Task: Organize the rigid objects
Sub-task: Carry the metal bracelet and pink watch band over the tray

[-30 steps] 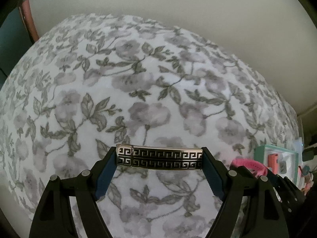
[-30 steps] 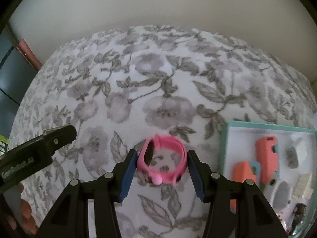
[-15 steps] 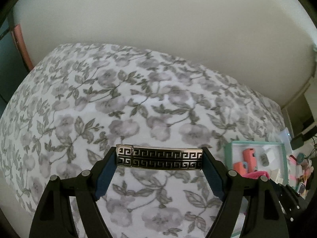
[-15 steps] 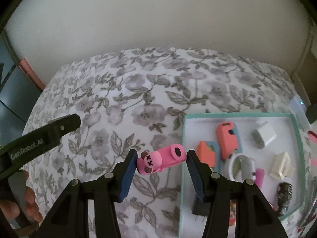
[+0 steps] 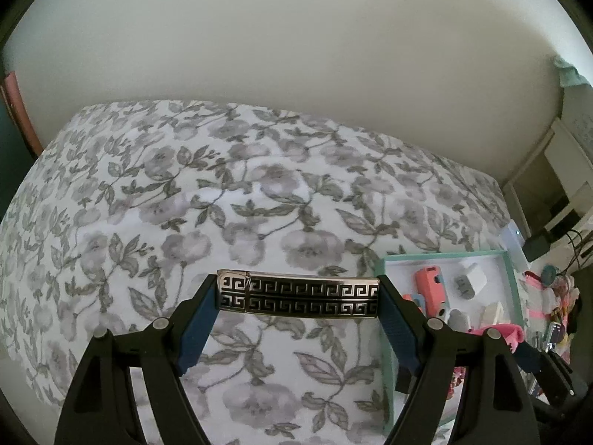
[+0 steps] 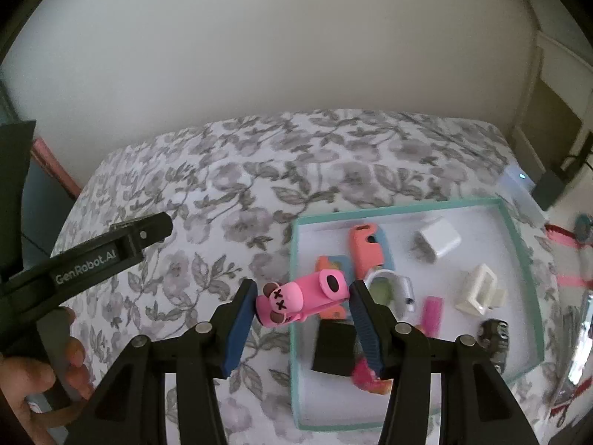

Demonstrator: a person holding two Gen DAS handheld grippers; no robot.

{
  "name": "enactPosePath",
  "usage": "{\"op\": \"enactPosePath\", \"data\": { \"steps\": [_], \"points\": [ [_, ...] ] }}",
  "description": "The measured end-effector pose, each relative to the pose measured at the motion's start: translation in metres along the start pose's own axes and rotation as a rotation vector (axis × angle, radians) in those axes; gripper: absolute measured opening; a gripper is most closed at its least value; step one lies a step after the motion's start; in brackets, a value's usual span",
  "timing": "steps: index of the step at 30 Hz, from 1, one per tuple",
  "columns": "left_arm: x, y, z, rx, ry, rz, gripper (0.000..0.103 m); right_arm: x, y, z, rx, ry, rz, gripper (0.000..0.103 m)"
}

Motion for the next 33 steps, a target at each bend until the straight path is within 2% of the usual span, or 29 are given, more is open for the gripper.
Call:
{"op": "enactPosePath", "data": {
  "steps": [13, 33],
  "points": [
    [0.007, 0.006, -0.045, 0.054, -0.044, 0.001, 0.082, 0.004, 0.025, -0.056, 0.046, -0.093, -0.033, 0.054],
    [0.045, -0.009, -0.145, 0.137, -0.209, 0.095, 0.082, 0.020, 0.028, -0.143, 0.152, -0.216, 0.003, 0.054]
  ]
}}
Point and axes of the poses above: each gripper's, at about its wrist camera, not at the fingertips, and y roughly against the way its jaws point, z to its left, x to its underside, the point moved 5 cm from there along -y, roughly the way its jaws point, and after that the axes turned 2 degrees about -z, right-handed, at the moved point
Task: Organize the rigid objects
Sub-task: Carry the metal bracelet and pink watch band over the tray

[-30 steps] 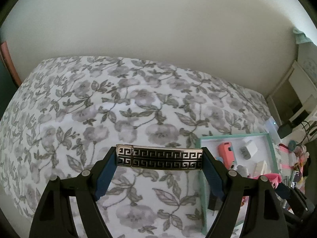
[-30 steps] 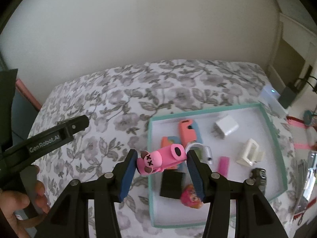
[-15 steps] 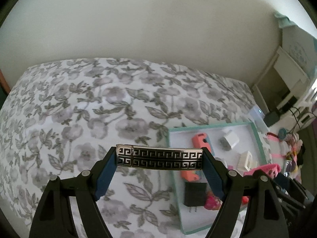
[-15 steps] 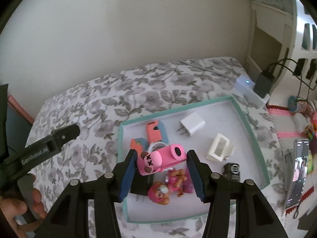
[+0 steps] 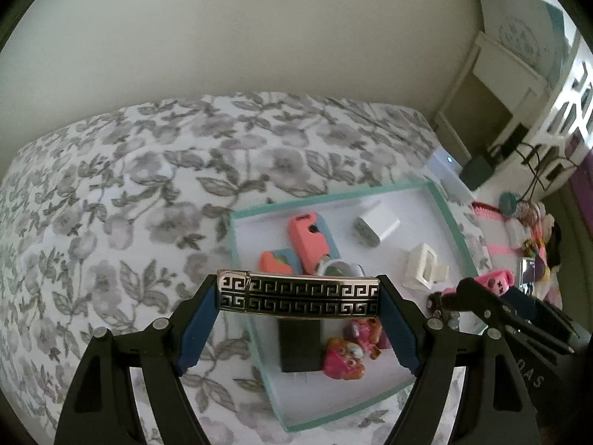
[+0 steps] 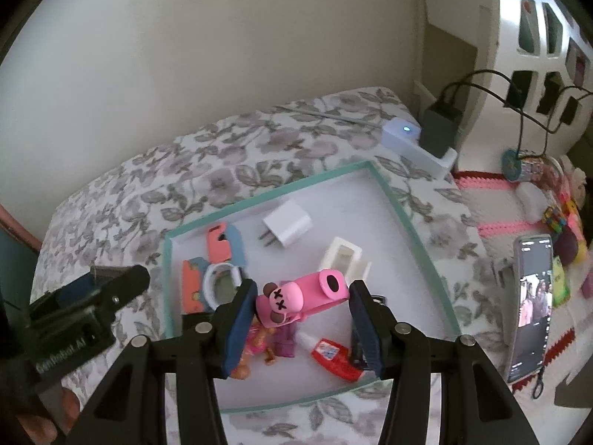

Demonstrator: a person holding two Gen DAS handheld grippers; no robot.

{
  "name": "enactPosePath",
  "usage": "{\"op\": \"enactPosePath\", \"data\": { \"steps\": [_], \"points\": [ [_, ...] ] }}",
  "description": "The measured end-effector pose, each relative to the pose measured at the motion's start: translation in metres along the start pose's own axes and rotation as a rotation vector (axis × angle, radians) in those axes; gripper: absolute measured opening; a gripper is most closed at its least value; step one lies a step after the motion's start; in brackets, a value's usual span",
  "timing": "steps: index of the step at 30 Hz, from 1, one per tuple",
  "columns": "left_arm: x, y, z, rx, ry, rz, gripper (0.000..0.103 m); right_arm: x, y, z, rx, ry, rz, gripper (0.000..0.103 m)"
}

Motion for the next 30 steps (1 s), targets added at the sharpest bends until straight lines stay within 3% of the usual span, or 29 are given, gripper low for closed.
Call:
{"op": "enactPosePath", "data": {
  "steps": [18, 30],
  "points": [
    [0.018, -0.037, -0.040, -0.051, -0.103, 0.082, 0.082, 0.007, -0.028, -0.035, 0.028, -0.025, 0.078, 0.054],
    [0.024, -0.052, -0.042, -0.079, -0.112, 0.116, 0.082, 0.010, -0.042, -0.042, 0.031, -0.035, 0.102, 0.054]
  ]
}}
Point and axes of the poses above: each gripper's, at about its wrist camera, not at the fingertips, and y roughly against the way its jaws point, z to its left, x to its underside, the point moved 5 cm from there along -y, roughly the way its jaws point, and after that the axes turned 2 degrees about -z, right-handed, at the moved point
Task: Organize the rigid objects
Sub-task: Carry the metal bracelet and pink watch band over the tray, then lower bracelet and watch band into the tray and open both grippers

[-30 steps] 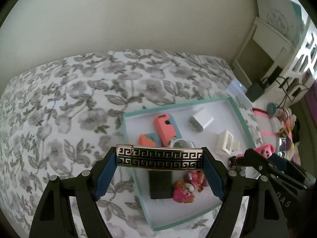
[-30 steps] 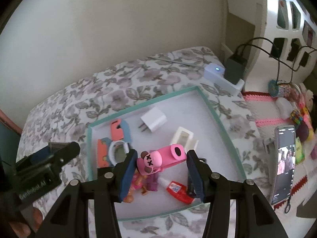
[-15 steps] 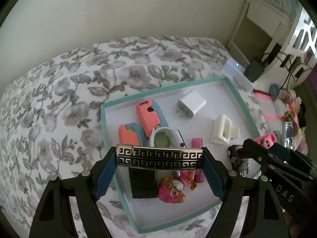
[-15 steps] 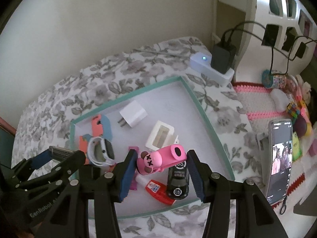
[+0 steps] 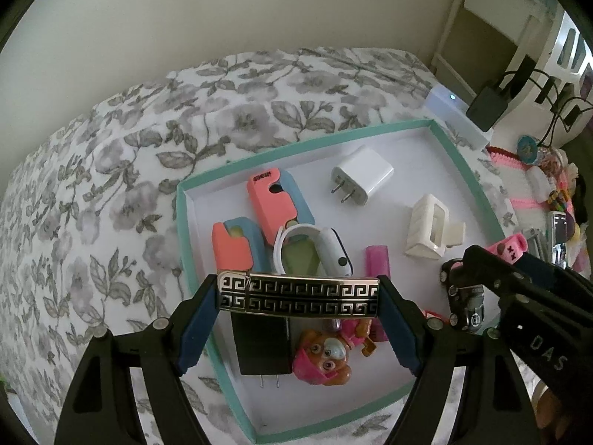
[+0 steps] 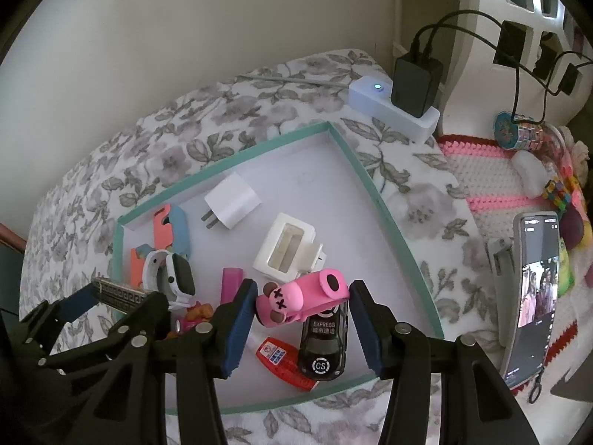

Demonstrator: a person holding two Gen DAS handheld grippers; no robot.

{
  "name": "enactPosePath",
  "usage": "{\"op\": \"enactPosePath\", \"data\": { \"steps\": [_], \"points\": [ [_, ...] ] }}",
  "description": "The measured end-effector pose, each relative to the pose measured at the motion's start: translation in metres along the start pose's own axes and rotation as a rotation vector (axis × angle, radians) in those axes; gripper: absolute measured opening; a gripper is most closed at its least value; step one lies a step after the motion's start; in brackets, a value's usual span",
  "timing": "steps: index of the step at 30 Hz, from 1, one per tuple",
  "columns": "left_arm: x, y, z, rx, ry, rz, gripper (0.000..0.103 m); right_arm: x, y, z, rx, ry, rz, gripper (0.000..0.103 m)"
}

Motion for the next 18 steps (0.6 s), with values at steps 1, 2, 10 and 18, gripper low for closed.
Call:
{"op": "enactPosePath", "data": {
  "steps": [1, 2, 10, 18],
  "points": [
    [0.0007, -0.0015, -0.0002, 0.000, -0.001, 0.004, 0.082, -0.0003, -0.0004, 0.0000, 0.000, 0.001, 0.000, 0.054],
    [0.0012, -0.0032, -0.0007, 0.001, -0.001, 0.009, 0.082, -0.0004, -0.0008, 0.0001, -0.001, 0.001, -0.001, 0.054],
    [0.0040, -0.0080, -0.0071, 0.016, -0.014, 0.030, 0.082, -0.0001, -0.0017, 0.0029, -0.001, 0.013, 0.005, 0.055],
    [0.0019, -0.0047, -0.0053, 0.006, -0.012, 0.020, 0.083, -0.0013, 0.0002, 0.0039, 0.003, 0.022, -0.001, 0.055]
  ]
}}
Point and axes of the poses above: each gripper's, at about its wrist camera, not at the fingertips, and y roughly against the way its jaws point, z to its left, x to its underside, the point moved 5 cm from there along -y, roughly the way its jaws point, and after that the axes turned 2 degrees about -z, right-handed, at the moved point
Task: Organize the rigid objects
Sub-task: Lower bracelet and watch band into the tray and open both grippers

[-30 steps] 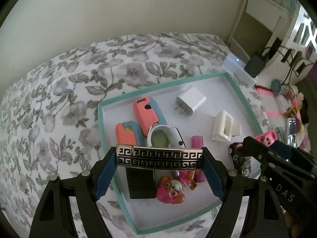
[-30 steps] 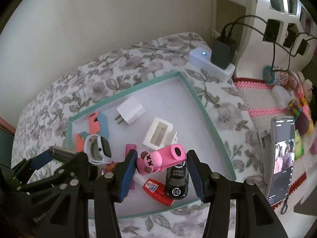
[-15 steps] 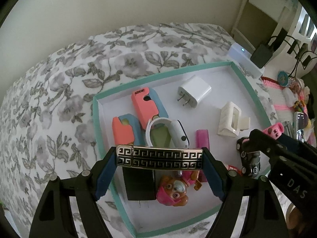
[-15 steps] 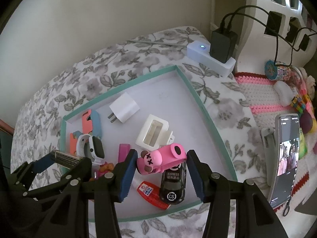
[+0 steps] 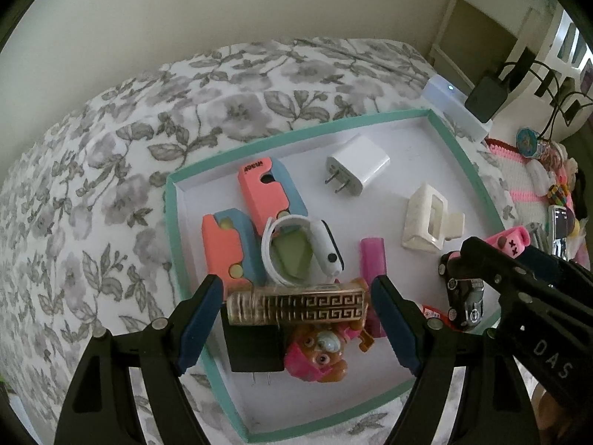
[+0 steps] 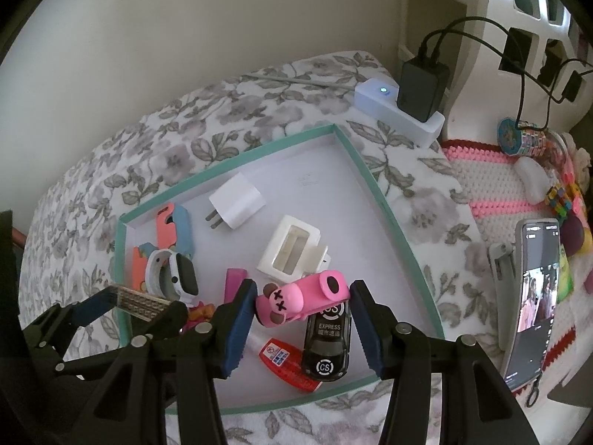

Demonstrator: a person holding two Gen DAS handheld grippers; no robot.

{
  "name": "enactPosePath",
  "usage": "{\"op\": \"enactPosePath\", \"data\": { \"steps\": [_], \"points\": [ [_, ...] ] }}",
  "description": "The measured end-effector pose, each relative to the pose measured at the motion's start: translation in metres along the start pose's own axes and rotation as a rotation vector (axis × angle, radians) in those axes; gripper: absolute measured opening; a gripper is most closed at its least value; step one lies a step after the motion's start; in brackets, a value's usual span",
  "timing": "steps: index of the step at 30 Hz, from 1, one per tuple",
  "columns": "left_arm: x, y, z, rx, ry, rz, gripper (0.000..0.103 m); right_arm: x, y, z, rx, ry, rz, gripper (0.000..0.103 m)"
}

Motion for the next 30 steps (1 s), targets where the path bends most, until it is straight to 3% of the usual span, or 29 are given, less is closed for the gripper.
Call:
{"op": "enactPosePath", "data": {
  "steps": [10, 15, 30],
  "points": [
    [-0.005, 0.010, 0.003, -0.021, -0.003, -0.039, 0.085, -0.005, 0.008, 0.002, 0.007, 0.007, -0.024, 0.061],
    [-0.009, 0.018, 0.009, -0.028, 0.014, -0.069, 0.091, -0.011, 0.022, 0.003, -0.004, 0.000, -0.062, 0.060],
    [-0.012, 0.025, 0.047, -0.092, 0.128, -0.107, 0.091, -0.013, 0.032, 0.003, -0.007, -0.012, -0.085, 0.060]
  ]
}}
Point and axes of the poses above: each gripper's, at about its wrist camera, not at the fingertips, and y roughly against the way its jaws point, z to its left, x to its underside, the point moved 5 cm from there along -y, roughly the way its jaws point, and after that the axes turned 2 degrees about -z, right-handed, at the moved point
